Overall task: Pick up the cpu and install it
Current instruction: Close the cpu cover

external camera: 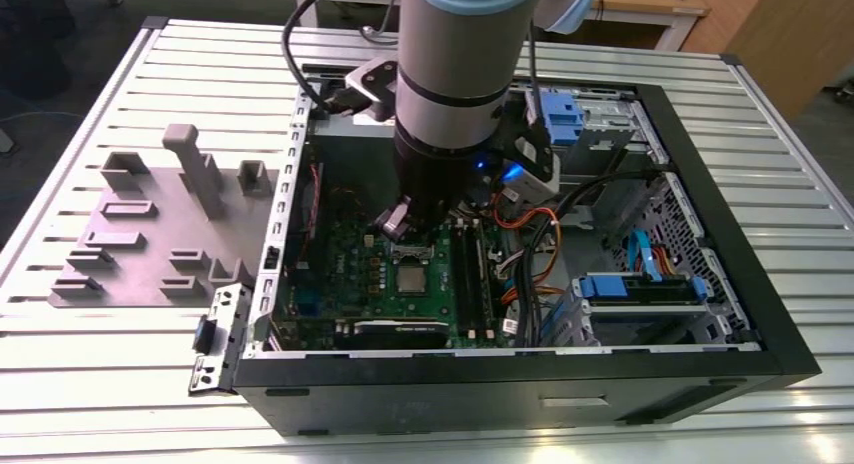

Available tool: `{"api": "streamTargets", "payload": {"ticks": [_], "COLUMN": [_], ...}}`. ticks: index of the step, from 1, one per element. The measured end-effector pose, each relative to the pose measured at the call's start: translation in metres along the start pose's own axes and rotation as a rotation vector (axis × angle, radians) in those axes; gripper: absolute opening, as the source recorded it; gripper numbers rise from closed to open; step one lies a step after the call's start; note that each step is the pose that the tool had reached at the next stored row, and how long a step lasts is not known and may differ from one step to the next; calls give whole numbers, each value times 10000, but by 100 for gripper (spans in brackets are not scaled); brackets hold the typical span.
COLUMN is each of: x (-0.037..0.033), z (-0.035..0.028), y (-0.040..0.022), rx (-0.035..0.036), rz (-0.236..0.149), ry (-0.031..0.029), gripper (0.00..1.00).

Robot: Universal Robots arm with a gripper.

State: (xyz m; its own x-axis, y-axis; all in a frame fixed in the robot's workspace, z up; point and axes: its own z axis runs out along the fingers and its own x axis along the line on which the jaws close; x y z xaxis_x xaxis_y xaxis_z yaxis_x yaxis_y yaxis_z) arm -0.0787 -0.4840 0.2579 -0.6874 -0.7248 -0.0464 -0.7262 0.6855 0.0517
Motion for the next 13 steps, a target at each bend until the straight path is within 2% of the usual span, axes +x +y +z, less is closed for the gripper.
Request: {"api": "streamTargets", "payload": {"ticks": [5,13], "x": [-26,-32], "z": [1,1], "y": [-28,-34], "rx": [0,0], "rz": [-1,0], "ry": [0,0], "gripper": [11,11]}}
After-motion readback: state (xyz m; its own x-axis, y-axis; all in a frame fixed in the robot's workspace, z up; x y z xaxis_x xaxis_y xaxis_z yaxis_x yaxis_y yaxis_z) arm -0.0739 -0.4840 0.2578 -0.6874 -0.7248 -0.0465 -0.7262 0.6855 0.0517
